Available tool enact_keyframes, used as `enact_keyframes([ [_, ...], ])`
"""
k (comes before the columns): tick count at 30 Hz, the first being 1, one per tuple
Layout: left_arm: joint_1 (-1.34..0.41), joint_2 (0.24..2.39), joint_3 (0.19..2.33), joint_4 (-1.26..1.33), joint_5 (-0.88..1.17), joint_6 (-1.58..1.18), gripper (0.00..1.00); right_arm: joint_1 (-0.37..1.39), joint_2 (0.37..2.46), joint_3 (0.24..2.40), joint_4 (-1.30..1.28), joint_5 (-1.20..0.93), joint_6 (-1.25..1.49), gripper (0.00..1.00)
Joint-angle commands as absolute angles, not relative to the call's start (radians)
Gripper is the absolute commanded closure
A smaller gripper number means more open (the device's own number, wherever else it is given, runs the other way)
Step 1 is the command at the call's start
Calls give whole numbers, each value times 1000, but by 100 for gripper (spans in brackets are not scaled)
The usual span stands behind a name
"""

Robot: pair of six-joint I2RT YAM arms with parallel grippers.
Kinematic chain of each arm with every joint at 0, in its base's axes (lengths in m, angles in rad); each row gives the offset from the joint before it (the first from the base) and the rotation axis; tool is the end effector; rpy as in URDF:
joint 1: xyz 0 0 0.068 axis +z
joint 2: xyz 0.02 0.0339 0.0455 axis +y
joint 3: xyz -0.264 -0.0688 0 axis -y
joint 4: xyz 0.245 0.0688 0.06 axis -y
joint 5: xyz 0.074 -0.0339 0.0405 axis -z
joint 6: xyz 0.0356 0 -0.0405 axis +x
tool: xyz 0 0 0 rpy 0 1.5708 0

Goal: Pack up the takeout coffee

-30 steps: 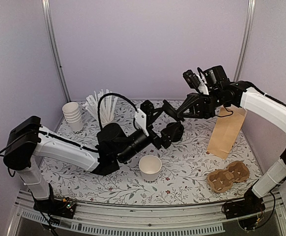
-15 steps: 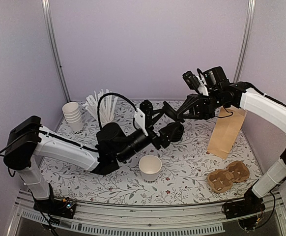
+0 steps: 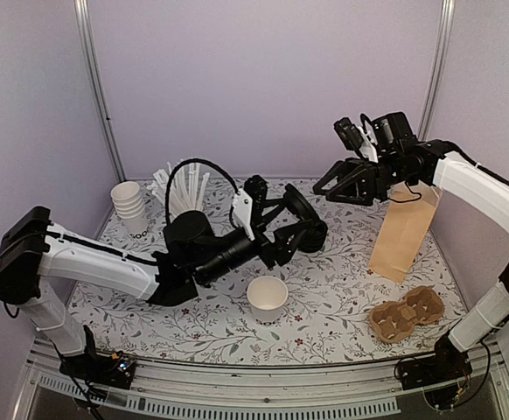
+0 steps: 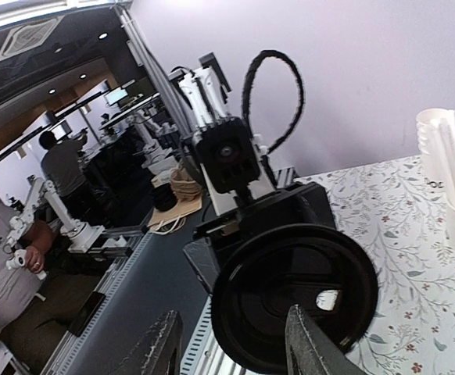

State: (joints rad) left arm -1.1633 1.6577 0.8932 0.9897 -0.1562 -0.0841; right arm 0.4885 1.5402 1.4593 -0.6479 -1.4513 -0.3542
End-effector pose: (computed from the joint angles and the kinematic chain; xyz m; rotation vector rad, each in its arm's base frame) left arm 0.1508 -0.3354 0.2746 0.6035 1.2764 -0.9406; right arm 0.2654 0.1811 0.3653 -1.4235 1.3841 1.6887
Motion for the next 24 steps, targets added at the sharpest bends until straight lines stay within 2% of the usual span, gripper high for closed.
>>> enact_keyframes([
  [1,-1150,1519,959,582,-103,-136,26,412,1471,1463,-676,-1361,-411,52],
  [5,-1151,1451,1065,148,-61,-163,26,410,1422,1347,-611,-1234,-443,51],
  [9,-1152,1405,1127,-193,-49,-192,26,401,1414,1264,-587,-1269,-502,50],
  [17,-1152,1433,1311,-650,-90,-242,25,401,1445,1207,-571,-1225,-581,50],
  [24,-1152,1545,1444,-938,-93,-294,24,400,1395,1148,-564,-1134,-634,50],
])
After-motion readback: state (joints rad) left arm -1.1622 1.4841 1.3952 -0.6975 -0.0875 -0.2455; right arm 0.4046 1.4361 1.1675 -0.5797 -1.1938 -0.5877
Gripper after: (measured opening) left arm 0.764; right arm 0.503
